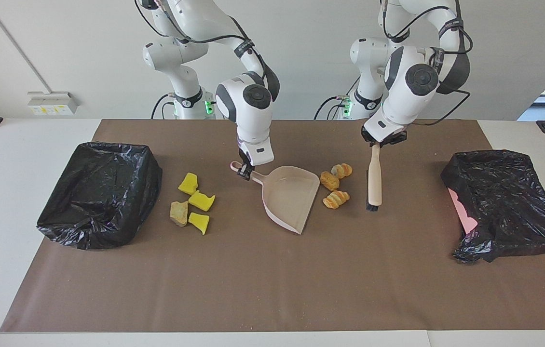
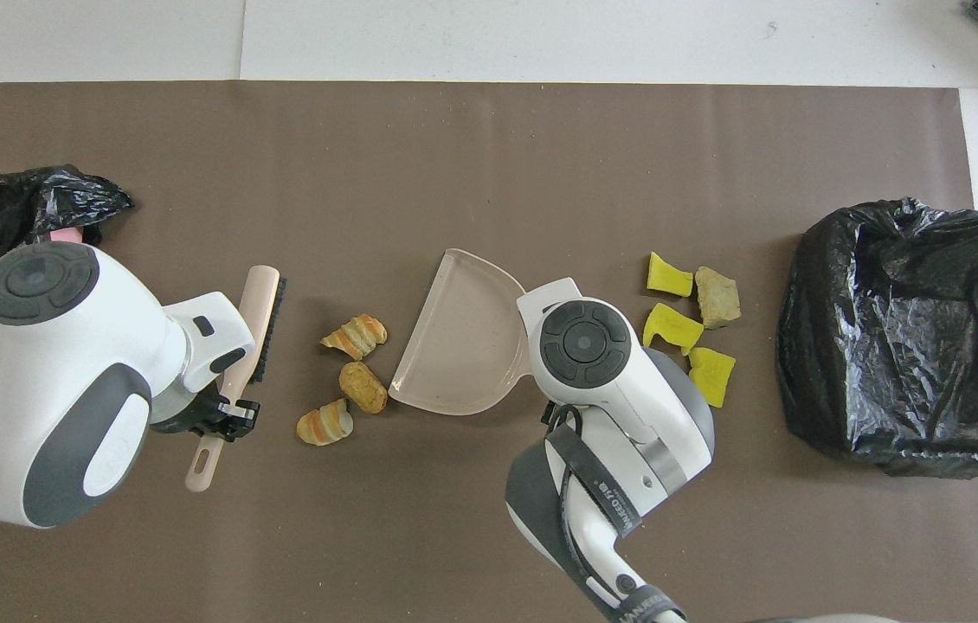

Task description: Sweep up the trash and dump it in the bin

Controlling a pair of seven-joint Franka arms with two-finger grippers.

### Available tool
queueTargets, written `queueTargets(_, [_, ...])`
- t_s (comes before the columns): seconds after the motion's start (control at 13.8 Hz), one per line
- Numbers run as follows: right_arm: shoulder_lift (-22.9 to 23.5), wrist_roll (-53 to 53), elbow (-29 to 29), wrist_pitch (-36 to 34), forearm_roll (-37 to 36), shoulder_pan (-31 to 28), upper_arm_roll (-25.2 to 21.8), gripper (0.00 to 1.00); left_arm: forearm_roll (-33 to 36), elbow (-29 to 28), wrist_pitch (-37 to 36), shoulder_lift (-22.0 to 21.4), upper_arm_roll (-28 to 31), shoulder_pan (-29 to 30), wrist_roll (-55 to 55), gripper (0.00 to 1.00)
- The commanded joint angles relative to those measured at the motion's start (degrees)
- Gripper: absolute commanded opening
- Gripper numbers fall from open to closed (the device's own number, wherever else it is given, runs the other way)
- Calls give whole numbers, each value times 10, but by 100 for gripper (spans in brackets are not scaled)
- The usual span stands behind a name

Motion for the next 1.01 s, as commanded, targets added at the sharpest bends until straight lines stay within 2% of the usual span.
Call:
queueTargets(0.0, [-15, -12, -22, 13, -11, 5, 2, 0, -8, -49, -12, -41, -5, -5, -104, 0])
queueTargets(0.29, [-14, -13, -23, 13, -11, 8, 2, 0, -13, -137, 1, -108, -7, -27, -214, 0])
queueTargets(0.51, [-12, -12, -27, 14, -11, 11, 2, 0, -49, -187, 4, -145, -7, -41, -259, 0])
queueTargets(0.65, [-11, -13, -27, 15, -11, 12, 2, 0, -60, -206, 10, -146, -7, -71, -311, 0])
queueTargets(0.94, [7, -7, -26, 33, -11, 23, 2, 0, -127, -222, 39, -141, -7, -121, -386, 0])
